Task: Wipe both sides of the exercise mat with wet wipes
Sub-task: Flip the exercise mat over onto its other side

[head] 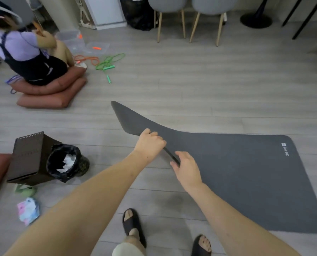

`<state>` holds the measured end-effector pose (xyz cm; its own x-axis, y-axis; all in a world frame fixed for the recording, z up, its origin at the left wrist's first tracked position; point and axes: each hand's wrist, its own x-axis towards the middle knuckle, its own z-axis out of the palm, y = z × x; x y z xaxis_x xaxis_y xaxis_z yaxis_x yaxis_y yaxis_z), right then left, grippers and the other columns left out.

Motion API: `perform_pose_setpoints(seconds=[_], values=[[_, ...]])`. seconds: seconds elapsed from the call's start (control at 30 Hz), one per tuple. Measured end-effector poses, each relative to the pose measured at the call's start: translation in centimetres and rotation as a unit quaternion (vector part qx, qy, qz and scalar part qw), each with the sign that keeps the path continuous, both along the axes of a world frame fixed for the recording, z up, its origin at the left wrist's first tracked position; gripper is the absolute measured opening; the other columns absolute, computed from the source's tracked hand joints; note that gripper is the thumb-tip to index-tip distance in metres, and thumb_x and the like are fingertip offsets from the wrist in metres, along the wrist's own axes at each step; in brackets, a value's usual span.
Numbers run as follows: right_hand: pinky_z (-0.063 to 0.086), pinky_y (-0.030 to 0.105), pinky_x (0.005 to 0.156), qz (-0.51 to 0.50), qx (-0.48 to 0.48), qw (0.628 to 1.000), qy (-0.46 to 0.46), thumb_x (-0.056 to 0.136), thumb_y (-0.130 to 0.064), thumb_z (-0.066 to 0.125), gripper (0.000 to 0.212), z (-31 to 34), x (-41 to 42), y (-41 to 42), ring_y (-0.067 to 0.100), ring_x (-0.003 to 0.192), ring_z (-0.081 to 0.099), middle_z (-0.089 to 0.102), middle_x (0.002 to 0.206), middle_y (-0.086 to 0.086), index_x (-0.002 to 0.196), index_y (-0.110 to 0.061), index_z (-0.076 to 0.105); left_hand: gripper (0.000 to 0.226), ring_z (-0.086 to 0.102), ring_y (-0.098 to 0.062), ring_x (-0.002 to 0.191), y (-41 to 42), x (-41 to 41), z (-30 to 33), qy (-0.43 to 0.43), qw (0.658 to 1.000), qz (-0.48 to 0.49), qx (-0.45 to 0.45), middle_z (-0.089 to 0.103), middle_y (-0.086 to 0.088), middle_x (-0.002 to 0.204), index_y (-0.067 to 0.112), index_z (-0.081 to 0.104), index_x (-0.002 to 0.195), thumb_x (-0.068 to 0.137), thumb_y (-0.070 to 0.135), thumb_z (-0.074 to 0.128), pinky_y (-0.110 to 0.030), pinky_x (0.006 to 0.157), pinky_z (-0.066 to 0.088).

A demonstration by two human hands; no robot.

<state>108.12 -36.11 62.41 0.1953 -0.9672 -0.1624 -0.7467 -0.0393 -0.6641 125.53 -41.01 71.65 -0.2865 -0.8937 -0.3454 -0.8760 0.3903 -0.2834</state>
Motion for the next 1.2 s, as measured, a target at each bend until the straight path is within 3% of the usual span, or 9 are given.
perform_pose_setpoints(seconds=[0.17, 0.27, 0.33, 0.47, 0.63, 0.93, 1.07, 1.2], values=[[0.053, 0.041, 0.066, -0.074, -0.026, 0.995, 0.066, 0.101, -0.027, 0.061, 0.013, 3.1, 4.9, -4.0, 0.026, 0.09, 0.064, 0.065, 0.097, 0.001, 0.103, -0.015, 0.066, 0.029, 0.055, -0.021, 0.097, -3.6, 1.9, 2.7, 0.04, 0.996, -0.074, -0.013, 0.066, 0.007, 0.095, 0.025, 0.061, 0.093, 0.079, 0.001, 0.065, -0.035, 0.075, 0.024], [0.053, 0.041, 0.07, -0.132, -0.014, 0.987, 0.089, 0.101, -0.022, 0.06, 0.012, 4.4, 6.0, -5.9, 0.031, 0.09, 0.066, 0.069, 0.098, 0.004, 0.105, -0.015, 0.07, 0.024, 0.06, -0.023, 0.098, -5.8, 5.6, 3.7, 0.099, 0.993, -0.051, -0.032, 0.066, 0.004, 0.096, 0.025, 0.06, 0.095, 0.082, 0.006, 0.065, -0.033, 0.074, 0.026], [0.054, 0.04, 0.075, -0.153, 0.007, 0.983, 0.105, 0.101, -0.022, 0.06, 0.015, 4.7, 5.7, -6.4, 0.031, 0.095, 0.067, 0.071, 0.103, 0.005, 0.11, -0.016, 0.071, 0.009, 0.063, -0.024, 0.099, -7.1, 8.0, 3.8, 0.145, 0.988, -0.027, -0.042, 0.067, 0.003, 0.097, 0.026, 0.062, 0.099, 0.092, 0.021, 0.061, -0.032, 0.073, 0.031], [0.053, 0.038, 0.078, -0.208, 0.04, 0.971, 0.109, 0.102, -0.025, 0.06, 0.021, 6.4, 6.3, -6.7, 0.03, 0.101, 0.068, 0.074, 0.11, 0.004, 0.119, -0.02, 0.072, 0.022, 0.067, -0.024, 0.097, -10.2, 12.4, 4.2, 0.195, 0.98, -0.026, -0.034, 0.067, 0.004, 0.1, 0.028, 0.064, 0.106, 0.097, 0.047, 0.057, -0.033, 0.074, 0.048], [0.056, 0.039, 0.08, -0.264, 0.063, 0.957, 0.102, 0.101, -0.025, 0.062, 0.021, 8.3, 7.0, -7.2, 0.033, 0.101, 0.068, 0.074, 0.109, 0.007, 0.118, -0.022, 0.073, 0.021, 0.065, -0.03, 0.1, -13.3, 11.7, 6.8, 0.236, 0.971, -0.027, 0.021, 0.068, 0.0, 0.104, 0.027, 0.063, 0.104, 0.096, 0.045, 0.059, -0.035, 0.072, 0.045], [0.056, 0.04, 0.076, -0.372, 0.048, 0.926, 0.042, 0.098, -0.022, 0.063, 0.008, 8.0, 4.2, -11.9, 0.032, 0.087, 0.067, 0.073, 0.091, 0.002, 0.099, -0.02, 0.071, 0.019, 0.062, -0.032, 0.1, -20.0, 7.1, 8.9, 0.275, 0.954, -0.027, 0.12, 0.068, -0.006, 0.103, 0.022, 0.064, 0.104, 0.096, 0.039, 0.063, -0.036, 0.075, 0.047], [0.053, 0.037, 0.081, -0.41, 0.026, 0.912, 0.022, 0.098, -0.02, 0.066, 0.016, 7.9, 3.3, -14.1, 0.029, 0.095, 0.068, 0.075, 0.102, 0.003, 0.111, -0.019, 0.075, 0.024, 0.063, -0.03, 0.099, -22.7, 5.6, 9.0, 0.288, 0.947, -0.035, 0.139, 0.069, -0.008, 0.103, 0.017, 0.066, 0.105, 0.095, 0.039, 0.066, -0.033, 0.072, 0.044], [0.05, 0.032, 0.079, -0.446, 0.026, 0.895, 0.006, 0.096, -0.019, 0.068, 0.016, 7.4, 2.3, -14.6, 0.027, 0.095, 0.068, 0.077, 0.101, 0.001, 0.11, -0.02, 0.076, 0.025, 0.064, -0.03, 0.094, -25.3, 3.5, 9.0, 0.299, 0.936, -0.069, 0.175, 0.07, -0.008, 0.097, 0.016, 0.067, 0.1, 0.092, 0.04, 0.07, -0.036, 0.075, 0.05]])
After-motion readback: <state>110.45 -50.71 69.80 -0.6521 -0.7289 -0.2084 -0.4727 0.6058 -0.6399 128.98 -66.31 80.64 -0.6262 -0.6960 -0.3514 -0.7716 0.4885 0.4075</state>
